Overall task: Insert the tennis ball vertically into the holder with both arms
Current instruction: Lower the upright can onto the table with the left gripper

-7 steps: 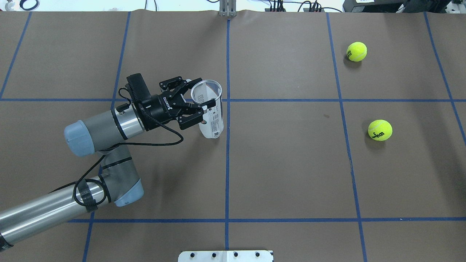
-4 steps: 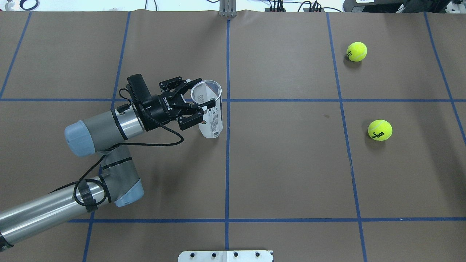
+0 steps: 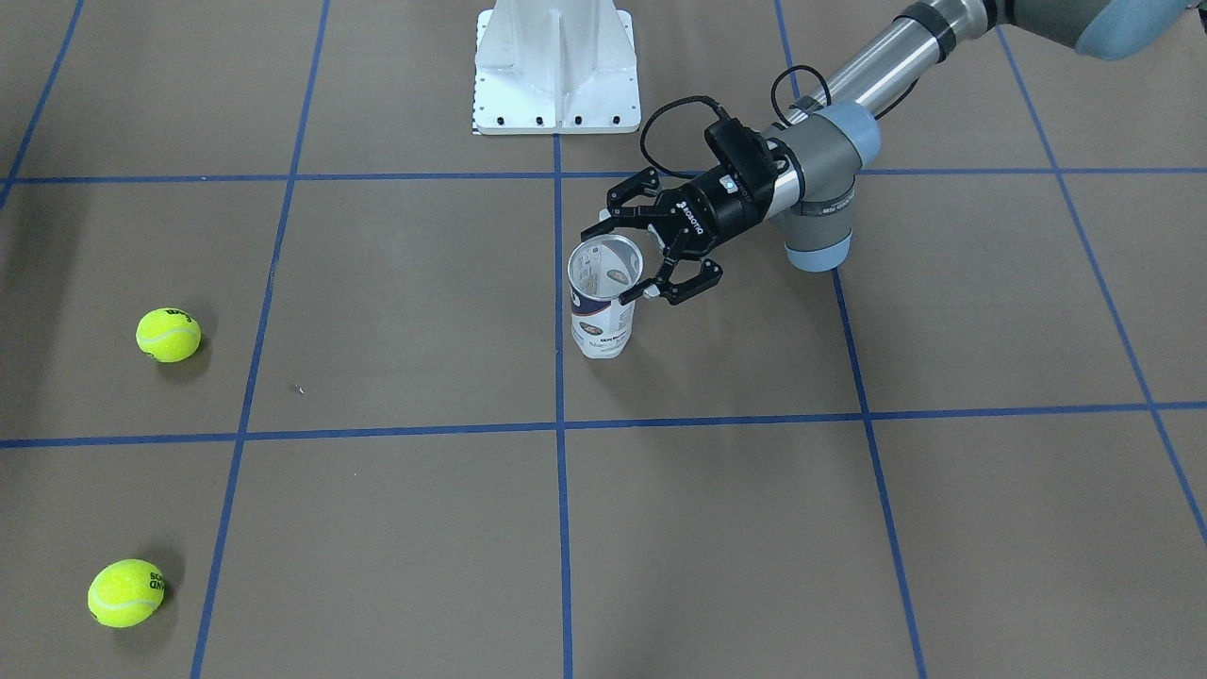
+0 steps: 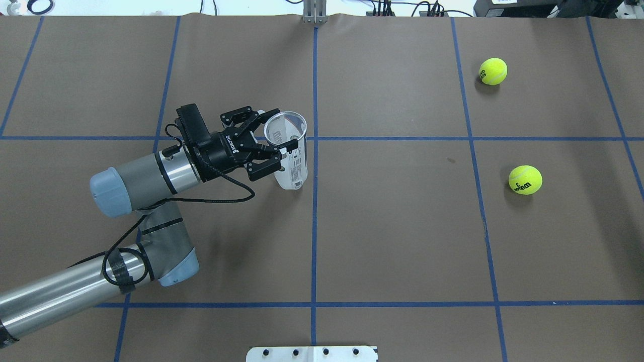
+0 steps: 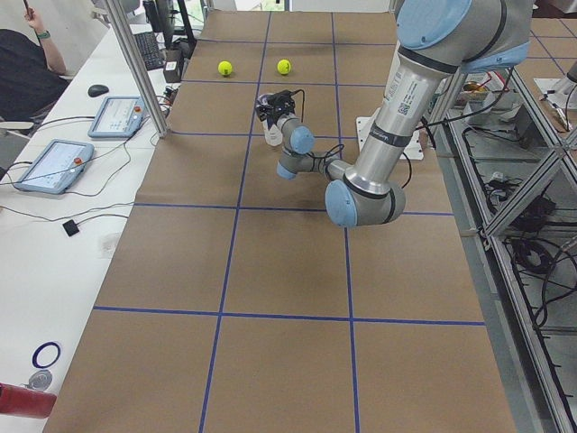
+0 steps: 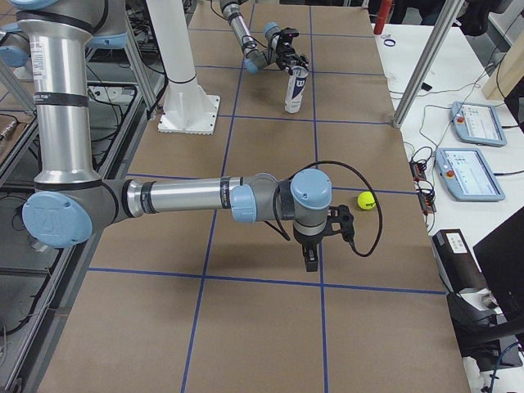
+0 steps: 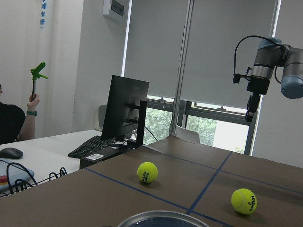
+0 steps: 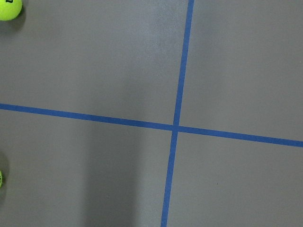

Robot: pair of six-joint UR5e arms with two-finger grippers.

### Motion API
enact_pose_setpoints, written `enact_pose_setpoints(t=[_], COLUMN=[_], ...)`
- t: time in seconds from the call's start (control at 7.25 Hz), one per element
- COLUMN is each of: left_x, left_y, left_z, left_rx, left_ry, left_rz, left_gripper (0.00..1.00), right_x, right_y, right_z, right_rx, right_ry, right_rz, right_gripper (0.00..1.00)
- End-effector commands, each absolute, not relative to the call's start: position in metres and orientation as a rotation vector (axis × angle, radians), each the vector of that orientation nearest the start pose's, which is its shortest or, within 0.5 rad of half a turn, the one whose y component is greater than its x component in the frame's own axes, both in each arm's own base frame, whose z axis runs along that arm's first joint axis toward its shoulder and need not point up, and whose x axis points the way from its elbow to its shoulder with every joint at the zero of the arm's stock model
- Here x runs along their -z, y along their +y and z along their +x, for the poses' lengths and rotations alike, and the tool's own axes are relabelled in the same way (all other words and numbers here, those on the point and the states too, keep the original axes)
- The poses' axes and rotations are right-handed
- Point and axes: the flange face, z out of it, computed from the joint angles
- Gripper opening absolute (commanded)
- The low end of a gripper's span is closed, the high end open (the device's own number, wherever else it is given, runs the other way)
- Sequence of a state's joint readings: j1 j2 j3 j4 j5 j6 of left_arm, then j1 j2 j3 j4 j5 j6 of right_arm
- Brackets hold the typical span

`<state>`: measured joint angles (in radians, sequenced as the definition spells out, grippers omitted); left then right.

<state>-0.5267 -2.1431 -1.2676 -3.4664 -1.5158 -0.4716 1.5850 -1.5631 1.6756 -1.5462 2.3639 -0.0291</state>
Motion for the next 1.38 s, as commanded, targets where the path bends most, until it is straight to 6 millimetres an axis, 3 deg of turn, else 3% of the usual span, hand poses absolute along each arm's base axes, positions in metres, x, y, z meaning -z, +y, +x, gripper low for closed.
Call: enact_pose_setpoints(t=[0.0, 0.55, 0.69, 0.97, 1.24], left_x=[-0.2744, -0.2814, -0.2808, -0.2837, -0.2808], left_y=[-0.4360, -0.4291, -0.4290, -0.4287, -0.4289], left_z=[0.4809, 0.4902, 0.4899, 0.4894, 0.4898], left_rx=[-0.260, -0.250, -0.250, -0.251, -0.250], left_ry=[1.489, 1.490, 1.492, 1.488, 1.492], left_rz=[1.612, 1.600, 1.601, 1.598, 1.601], left_gripper=[0.62, 0.62, 0.68, 0.89, 0.98], right_x=[-0.5986, -0.5994, -0.5994, -0.5987, -0.5995], right_y=[-0.5003, -0.4996, -0.4996, -0.5003, -0.5003], right_z=[0.0700, 0.0701, 0.0701, 0.0701, 0.0702], right_rx=[0.068, 0.067, 0.067, 0.068, 0.067], right_ry=[-0.789, -0.787, -0.787, -0.787, -0.786], right_rz=[0.148, 0.147, 0.147, 0.148, 0.147], right_gripper=[0.99, 0.99, 0.99, 0.99, 0.99])
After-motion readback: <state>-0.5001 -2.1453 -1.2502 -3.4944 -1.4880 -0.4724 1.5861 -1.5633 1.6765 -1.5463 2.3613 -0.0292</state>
